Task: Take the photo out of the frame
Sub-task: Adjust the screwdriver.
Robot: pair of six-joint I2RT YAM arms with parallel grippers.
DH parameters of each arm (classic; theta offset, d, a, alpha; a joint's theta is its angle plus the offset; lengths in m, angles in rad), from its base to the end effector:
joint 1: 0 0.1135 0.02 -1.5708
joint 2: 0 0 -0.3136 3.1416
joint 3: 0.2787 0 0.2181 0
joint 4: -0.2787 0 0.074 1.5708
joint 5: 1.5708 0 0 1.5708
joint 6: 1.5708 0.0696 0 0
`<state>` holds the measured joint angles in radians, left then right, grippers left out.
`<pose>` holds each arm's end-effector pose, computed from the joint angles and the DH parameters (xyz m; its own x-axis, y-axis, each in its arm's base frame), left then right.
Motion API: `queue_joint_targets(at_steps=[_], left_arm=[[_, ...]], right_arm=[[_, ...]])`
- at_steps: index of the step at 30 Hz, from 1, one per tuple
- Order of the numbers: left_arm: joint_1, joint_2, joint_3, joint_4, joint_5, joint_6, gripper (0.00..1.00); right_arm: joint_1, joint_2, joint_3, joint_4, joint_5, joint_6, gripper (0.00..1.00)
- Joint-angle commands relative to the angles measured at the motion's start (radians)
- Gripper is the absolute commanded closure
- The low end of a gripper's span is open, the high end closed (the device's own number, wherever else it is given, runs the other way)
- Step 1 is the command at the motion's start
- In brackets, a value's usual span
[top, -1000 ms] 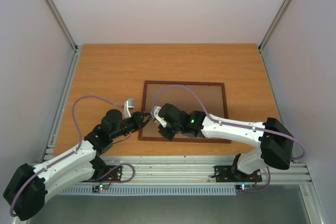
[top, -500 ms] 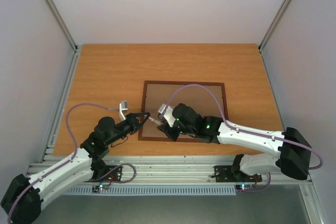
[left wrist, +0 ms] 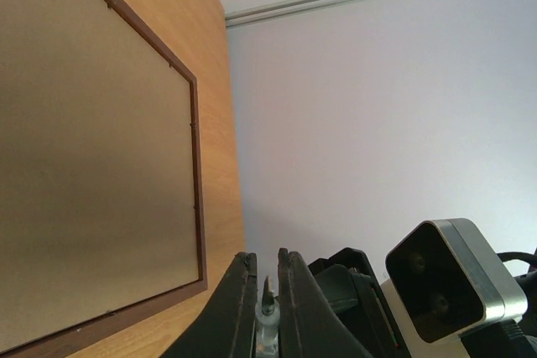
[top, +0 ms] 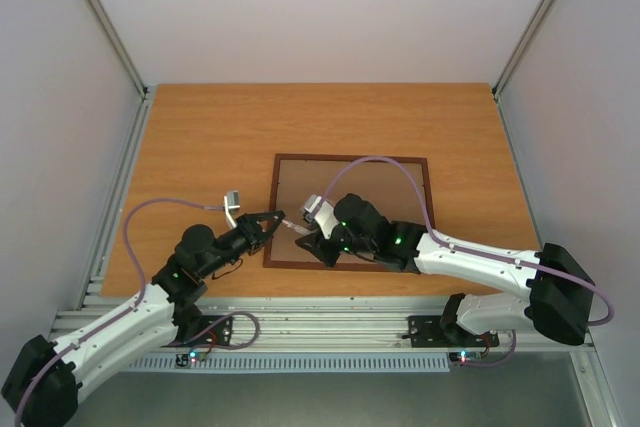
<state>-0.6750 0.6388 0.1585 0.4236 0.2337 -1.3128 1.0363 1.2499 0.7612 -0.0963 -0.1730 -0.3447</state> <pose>0.0863 -0.0897 0.2488 -0.7736 -0.5856 -0.2421 0.1584 0.1912 -0.9687 0.1187 0.2240 0.2869 0.0464 -0.5751 -0.8168 -0.9617 0.1955 -0.1923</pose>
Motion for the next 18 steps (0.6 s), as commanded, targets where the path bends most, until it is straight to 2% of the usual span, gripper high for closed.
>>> queue_joint_targets(at_steps=[1,18], left_arm=[[-0.003,0.012,-0.009,0.103,0.015,-0.011,0.99],[-0.002,0.022,-0.018,0.105,0.032,-0.026,1.00]], right_arm=[[-0.013,-0.015,-0.013,0.066,-0.050,0.022,0.71],[-0.052,-0.021,-0.026,0.093,-0.101,0.039,0.76]])
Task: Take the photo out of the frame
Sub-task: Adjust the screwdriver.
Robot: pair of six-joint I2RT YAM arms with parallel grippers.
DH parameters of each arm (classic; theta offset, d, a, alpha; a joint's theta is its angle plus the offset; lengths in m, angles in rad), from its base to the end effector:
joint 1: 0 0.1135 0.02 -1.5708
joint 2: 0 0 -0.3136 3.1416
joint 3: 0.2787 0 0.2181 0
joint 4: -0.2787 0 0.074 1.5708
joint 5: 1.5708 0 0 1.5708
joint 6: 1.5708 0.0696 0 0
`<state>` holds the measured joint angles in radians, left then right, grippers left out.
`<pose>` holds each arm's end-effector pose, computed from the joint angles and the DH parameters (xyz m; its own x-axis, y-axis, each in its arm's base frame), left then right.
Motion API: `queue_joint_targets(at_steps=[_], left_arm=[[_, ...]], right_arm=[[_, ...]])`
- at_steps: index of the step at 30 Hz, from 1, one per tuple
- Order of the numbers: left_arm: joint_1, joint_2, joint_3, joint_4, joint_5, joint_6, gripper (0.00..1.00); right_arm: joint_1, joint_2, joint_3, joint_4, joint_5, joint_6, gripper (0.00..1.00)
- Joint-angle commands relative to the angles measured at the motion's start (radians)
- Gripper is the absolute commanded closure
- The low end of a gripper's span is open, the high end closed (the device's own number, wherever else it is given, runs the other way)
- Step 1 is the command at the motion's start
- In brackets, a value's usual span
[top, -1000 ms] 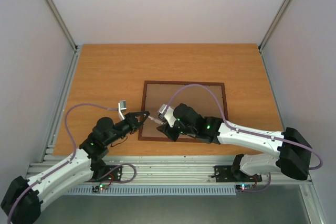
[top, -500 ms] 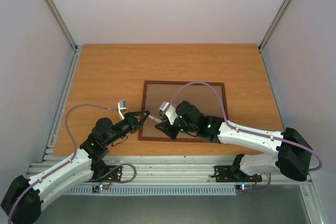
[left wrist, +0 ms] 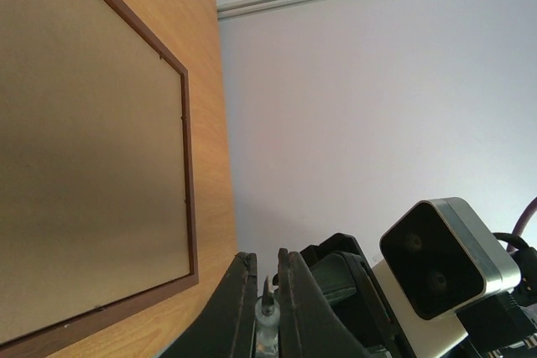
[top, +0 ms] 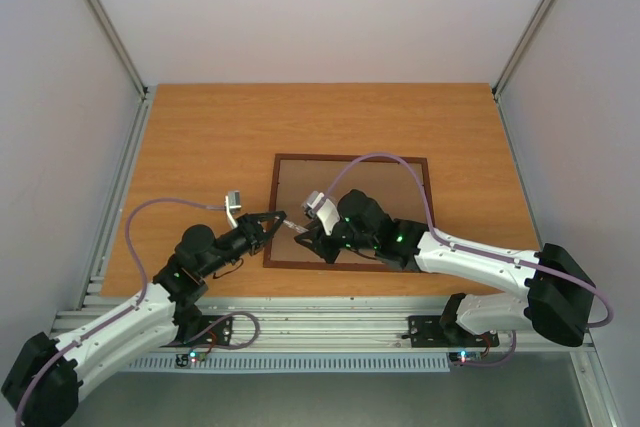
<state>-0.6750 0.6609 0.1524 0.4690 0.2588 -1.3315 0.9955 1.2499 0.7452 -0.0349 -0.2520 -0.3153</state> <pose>0.0872 -0.0926 0.2507 -0.7881 -0.5721 -0.2270 0.1606 0.1650 -0.9731 0.1242 0.2234 0.2896 0.0223 -0.5176 -0.8554 -0.9698 0.1966 -0.1442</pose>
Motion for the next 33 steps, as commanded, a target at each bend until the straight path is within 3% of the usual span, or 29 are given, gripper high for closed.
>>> queue_joint_targets(at_steps=[1,6,10,14,25,29,33], left_arm=[[-0.002,-0.001,-0.011,0.055,0.007,-0.006,0.99],[-0.003,0.000,-0.012,0.046,0.007,-0.005,1.00],[-0.002,-0.010,-0.013,0.000,-0.008,0.011,0.99],[-0.002,-0.030,-0.011,-0.068,-0.039,0.039,0.86],[0.021,-0.161,0.233,-0.828,-0.346,0.366,0.64],[0.051,-0.068,0.320,-0.970,-0.387,0.479,0.56],[0.093,0.057,0.353,-0.990,-0.348,0.552,0.50]], right_arm=[[-0.013,-0.021,-0.010,0.032,-0.025,0.010,0.77],[-0.022,-0.017,-0.009,0.031,-0.041,0.005,0.82],[-0.035,-0.002,0.002,-0.005,-0.050,-0.020,0.98],[-0.057,0.006,0.017,-0.068,-0.077,-0.051,0.99],[-0.131,0.131,0.159,-0.402,-0.101,-0.217,0.99],[-0.143,0.186,0.220,-0.484,-0.090,-0.274,0.99],[-0.147,0.246,0.274,-0.540,-0.078,-0.340,0.99]])
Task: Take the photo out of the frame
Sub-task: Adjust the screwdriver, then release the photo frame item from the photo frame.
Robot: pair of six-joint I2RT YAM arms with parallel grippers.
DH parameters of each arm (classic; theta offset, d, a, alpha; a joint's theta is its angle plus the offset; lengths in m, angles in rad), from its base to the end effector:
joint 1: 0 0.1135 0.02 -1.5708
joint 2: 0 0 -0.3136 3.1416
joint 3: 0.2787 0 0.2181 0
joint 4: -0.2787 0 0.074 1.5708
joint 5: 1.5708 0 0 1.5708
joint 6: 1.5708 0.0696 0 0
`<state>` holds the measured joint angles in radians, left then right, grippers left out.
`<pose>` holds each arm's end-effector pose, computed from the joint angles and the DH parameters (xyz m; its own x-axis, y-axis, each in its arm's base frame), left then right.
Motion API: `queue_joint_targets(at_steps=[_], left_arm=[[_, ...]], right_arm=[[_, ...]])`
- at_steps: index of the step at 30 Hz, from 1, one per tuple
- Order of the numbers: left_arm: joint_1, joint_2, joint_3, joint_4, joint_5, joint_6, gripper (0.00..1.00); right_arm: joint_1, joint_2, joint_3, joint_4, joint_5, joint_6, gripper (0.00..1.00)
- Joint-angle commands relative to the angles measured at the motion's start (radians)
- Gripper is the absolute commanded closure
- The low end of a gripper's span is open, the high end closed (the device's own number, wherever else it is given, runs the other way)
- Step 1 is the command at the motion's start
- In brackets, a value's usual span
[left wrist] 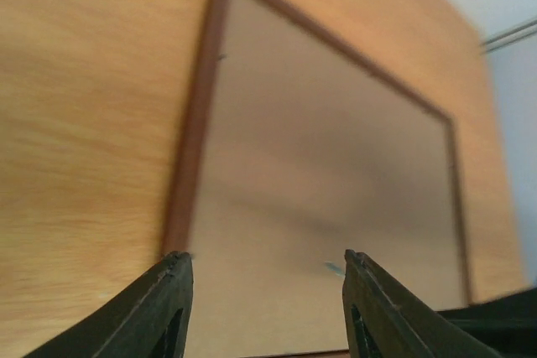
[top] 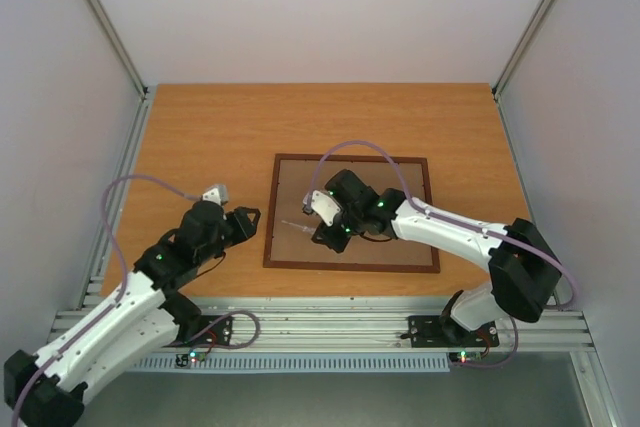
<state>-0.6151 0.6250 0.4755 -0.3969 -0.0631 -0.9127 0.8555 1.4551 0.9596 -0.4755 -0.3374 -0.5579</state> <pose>0.0879 -0.0567 0.2505 -0.6804 -0.4861 -0.5485 -0.0104 0.7548 -0.6559 0.1634 0.2232 0.2628 -0.0173 -0.7816 -0.6235 -0.9949 0.0755 -0.0670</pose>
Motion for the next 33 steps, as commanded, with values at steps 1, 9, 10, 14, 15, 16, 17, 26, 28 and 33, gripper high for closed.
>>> queue_joint_targets(at_steps=[1,9,10,14,15,16,17,26,28,33], left_arm=[[0.052,0.116,0.024,-0.111,-0.006,0.146,0.49],[0.215,0.328,-0.028,0.090,0.313,0.177,0.49],[0.223,0.364,-0.028,0.114,0.344,0.181,0.49],[0.239,0.499,-0.013,0.204,0.432,0.181,0.52],[0.241,0.524,-0.009,0.217,0.445,0.181,0.54],[0.242,0.549,-0.005,0.226,0.452,0.183,0.55],[0.243,0.568,-0.002,0.233,0.456,0.185,0.56],[0.248,0.676,0.010,0.270,0.451,0.196,0.65],[0.248,0.693,0.011,0.273,0.448,0.200,0.67],[0.249,0.728,0.008,0.284,0.459,0.204,0.74]], right_arm=[[-0.007,0.052,0.067,-0.108,0.015,-0.117,0.99],[-0.003,0.099,0.098,-0.118,0.007,-0.281,0.99],[0.001,0.108,0.105,-0.120,0.012,-0.296,0.99],[0.016,0.160,0.137,-0.136,0.034,-0.345,0.99],[0.020,0.171,0.144,-0.136,0.043,-0.354,0.99],[0.024,0.184,0.151,-0.135,0.054,-0.362,0.99],[0.028,0.197,0.157,-0.132,0.061,-0.366,0.99],[0.037,0.281,0.189,-0.113,0.109,-0.392,0.99],[0.037,0.292,0.190,-0.110,0.119,-0.396,0.99],[0.037,0.321,0.202,-0.105,0.117,-0.396,0.99]])
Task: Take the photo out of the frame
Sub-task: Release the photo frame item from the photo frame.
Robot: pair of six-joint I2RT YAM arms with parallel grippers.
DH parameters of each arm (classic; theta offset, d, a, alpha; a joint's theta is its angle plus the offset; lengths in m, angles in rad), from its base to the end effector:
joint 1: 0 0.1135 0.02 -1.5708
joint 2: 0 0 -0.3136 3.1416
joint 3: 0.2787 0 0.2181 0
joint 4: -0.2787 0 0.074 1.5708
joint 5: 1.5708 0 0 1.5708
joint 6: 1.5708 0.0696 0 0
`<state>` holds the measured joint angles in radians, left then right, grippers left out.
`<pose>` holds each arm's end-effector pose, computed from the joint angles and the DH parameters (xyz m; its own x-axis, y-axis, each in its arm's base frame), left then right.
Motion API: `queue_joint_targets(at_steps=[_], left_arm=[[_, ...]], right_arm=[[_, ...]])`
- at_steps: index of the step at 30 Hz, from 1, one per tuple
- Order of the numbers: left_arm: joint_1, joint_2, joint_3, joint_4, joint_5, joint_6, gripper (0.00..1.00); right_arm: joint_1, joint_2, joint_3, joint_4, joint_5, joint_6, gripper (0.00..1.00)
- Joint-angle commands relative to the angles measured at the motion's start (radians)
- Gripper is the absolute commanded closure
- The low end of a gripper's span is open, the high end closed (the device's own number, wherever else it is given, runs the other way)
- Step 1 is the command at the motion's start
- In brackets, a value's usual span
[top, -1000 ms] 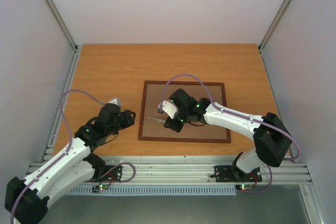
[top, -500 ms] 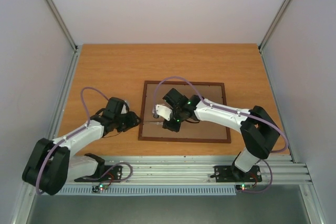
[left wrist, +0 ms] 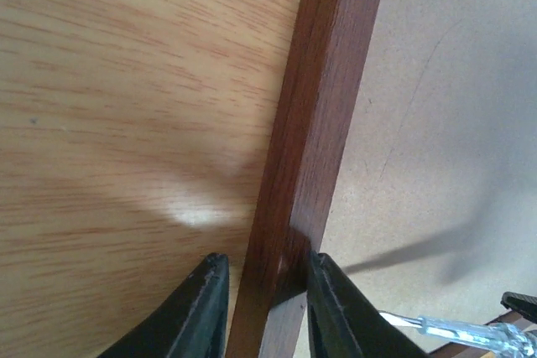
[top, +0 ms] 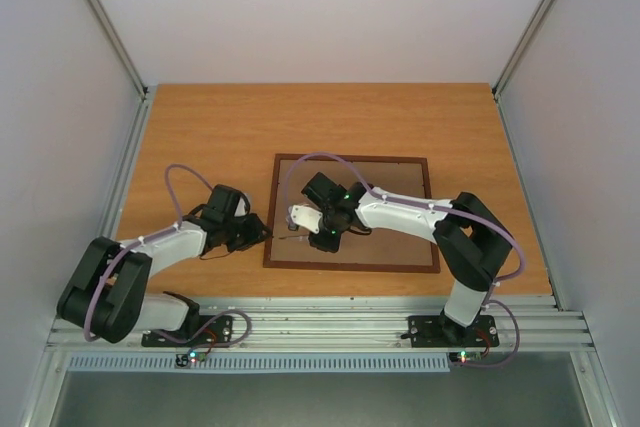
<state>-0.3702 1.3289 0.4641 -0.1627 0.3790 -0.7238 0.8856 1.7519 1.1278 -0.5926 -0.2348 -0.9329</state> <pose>0.1755 -0.0957 0.1786 -0.9386 -0.2957 -0.1776 -0.1430 0.8022 -0.5797 0.1968 0.2664 0.2152 0.2925 -0.8767 -0.3818 -0.9557 -0.2541 -0.1486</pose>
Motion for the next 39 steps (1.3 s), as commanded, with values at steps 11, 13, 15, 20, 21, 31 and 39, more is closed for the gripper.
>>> queue_joint_targets(at_steps=[11,13,15,20,21,31,39], left_arm=[[0.004,0.023,0.008,0.055,0.036,0.020,0.80],[0.004,0.023,0.007,0.054,0.037,0.020,0.80],[0.004,0.020,0.004,0.054,0.038,0.020,0.81],[0.004,0.019,0.000,0.056,0.042,0.021,0.83],[0.004,0.019,0.000,0.056,0.042,0.021,0.84],[0.004,0.011,-0.001,0.055,0.040,0.020,0.84],[0.004,0.006,-0.008,0.055,0.040,0.018,0.84]], right_arm=[[0.007,0.081,0.061,0.044,0.028,-0.012,0.99],[0.007,0.096,0.067,0.043,0.027,-0.012,0.99],[0.007,0.107,0.073,0.047,0.026,-0.009,0.99],[0.007,0.119,0.077,0.055,0.015,-0.004,0.99],[0.007,0.119,0.080,0.054,0.010,-0.004,0.99],[0.006,0.097,0.063,0.011,0.032,-0.014,0.99],[0.005,0.077,0.067,-0.049,-0.029,-0.011,0.99]])
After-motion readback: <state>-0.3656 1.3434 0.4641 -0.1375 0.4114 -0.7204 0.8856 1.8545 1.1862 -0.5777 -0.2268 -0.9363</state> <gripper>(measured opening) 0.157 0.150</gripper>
